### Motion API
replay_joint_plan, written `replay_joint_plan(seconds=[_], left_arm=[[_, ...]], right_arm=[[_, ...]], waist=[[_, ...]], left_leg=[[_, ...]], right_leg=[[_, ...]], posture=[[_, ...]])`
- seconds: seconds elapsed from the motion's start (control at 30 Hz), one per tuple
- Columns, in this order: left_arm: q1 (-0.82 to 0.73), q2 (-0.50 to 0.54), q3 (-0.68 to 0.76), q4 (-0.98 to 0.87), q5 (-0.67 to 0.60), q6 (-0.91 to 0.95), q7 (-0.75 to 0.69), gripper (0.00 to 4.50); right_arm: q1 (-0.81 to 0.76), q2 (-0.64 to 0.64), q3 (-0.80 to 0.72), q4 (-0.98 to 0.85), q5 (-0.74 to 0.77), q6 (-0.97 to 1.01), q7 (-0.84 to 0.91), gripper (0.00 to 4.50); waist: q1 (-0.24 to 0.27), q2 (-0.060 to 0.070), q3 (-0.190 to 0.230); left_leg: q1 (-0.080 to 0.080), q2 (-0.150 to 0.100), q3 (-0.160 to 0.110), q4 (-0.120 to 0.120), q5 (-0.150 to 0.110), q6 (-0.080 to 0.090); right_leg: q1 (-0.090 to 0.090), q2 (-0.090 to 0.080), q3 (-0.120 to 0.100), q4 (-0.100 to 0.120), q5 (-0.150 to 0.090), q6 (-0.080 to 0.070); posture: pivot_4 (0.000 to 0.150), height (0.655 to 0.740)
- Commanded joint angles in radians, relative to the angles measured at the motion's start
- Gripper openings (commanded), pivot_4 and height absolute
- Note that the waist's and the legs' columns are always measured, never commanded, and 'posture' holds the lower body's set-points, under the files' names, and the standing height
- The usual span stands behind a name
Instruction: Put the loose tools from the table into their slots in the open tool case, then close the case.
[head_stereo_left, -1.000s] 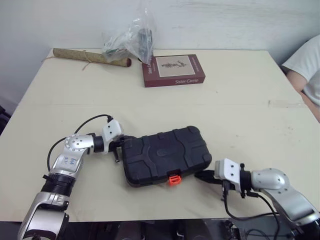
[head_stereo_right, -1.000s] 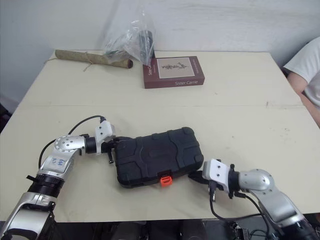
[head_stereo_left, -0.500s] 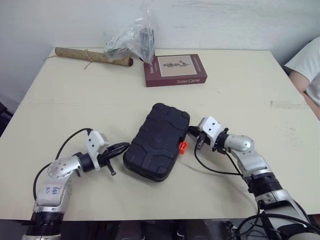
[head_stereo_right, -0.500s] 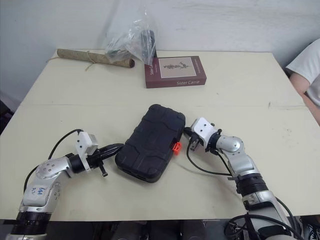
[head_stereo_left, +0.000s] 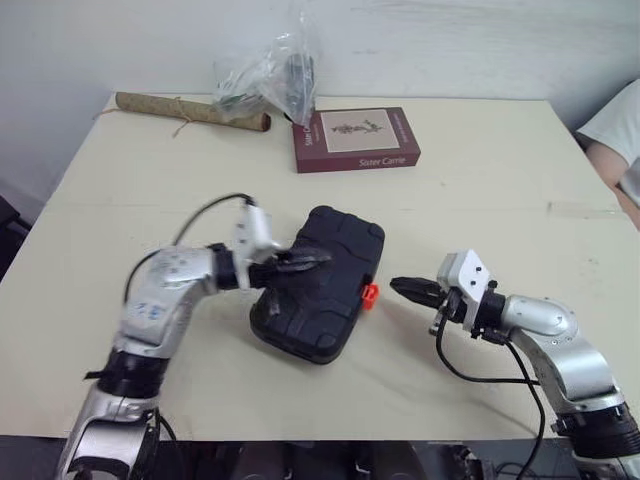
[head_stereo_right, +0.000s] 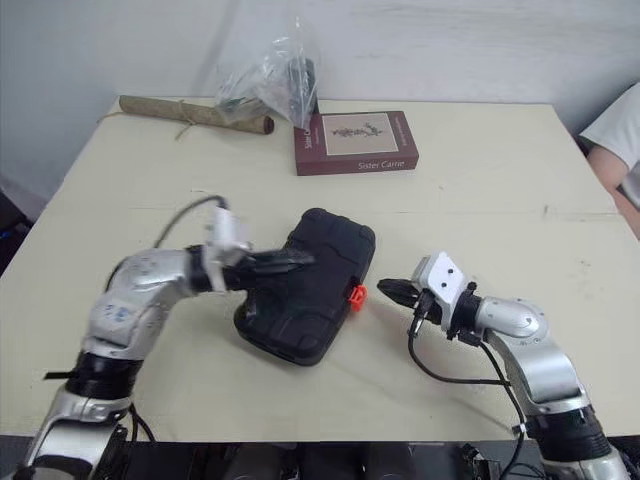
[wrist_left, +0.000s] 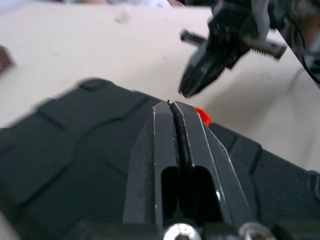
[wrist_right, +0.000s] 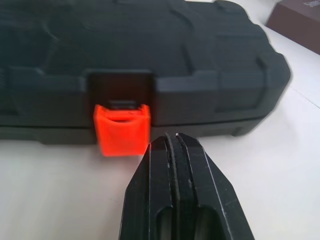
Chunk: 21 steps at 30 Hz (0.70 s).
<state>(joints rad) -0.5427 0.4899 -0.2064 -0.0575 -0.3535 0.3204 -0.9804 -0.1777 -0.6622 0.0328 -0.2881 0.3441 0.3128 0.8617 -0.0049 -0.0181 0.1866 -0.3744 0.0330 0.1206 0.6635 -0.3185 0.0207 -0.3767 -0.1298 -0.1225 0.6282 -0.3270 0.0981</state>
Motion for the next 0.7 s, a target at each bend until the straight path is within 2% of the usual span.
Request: replay_joint_plan(seconds=[0.03,0.23,0.4,0.6,0.7], left_arm=[[-0.053,-0.019,-0.086,0.084,0.112,-0.026,0.001,0.04],[-0.03,-0.015,-0.137,0.116,0.187,0.005,0.013,0.04],[0.004,-0.019,-0.127,0.105,0.183,0.032,0.03,0.04],[0.008,-0.019,-0.115,0.114,0.185,0.036,0.041,0.04],[0.005,-0.019,-0.115,0.12,0.188,0.037,0.044,0.04]], right_arm=[[-0.012,0.006,0.007,-0.092,-0.005,0.054,-0.045,0.0],[-0.027,0.02,0.06,-0.136,-0.042,0.091,-0.081,0.0],[-0.029,0.026,0.095,-0.133,-0.066,0.101,-0.087,0.0],[0.04,-0.048,0.093,-0.123,-0.095,0.105,-0.041,0.0],[0.061,-0.038,0.087,-0.103,-0.088,0.096,-0.043,0.0]], waist=[[0.003,0.0,0.0],[0.005,0.0,0.0],[0.004,0.001,-0.001],[0.004,0.004,-0.007],[0.003,0.005,-0.009]], left_leg=[[0.0,0.0,0.0,0.0,0.0,0.0],[0.001,-0.001,-0.001,0.001,0.0,0.001],[0.003,-0.001,0.0,0.001,0.0,0.001],[0.003,-0.001,0.0,0.0,0.0,0.001],[0.004,0.0,0.0,0.0,0.0,0.001]], right_leg=[[0.0,0.0,0.0,0.0,0.0,0.0],[0.001,-0.002,0.001,-0.001,0.0,0.0],[0.002,-0.002,0.001,-0.001,0.0,0.0],[0.002,-0.002,0.002,-0.001,0.0,0.0],[0.003,-0.003,0.002,-0.002,0.0,0.0]], posture=[[0.15,0.74],[0.15,0.74],[0.15,0.74],[0.15,0.74],[0.15,0.74]])
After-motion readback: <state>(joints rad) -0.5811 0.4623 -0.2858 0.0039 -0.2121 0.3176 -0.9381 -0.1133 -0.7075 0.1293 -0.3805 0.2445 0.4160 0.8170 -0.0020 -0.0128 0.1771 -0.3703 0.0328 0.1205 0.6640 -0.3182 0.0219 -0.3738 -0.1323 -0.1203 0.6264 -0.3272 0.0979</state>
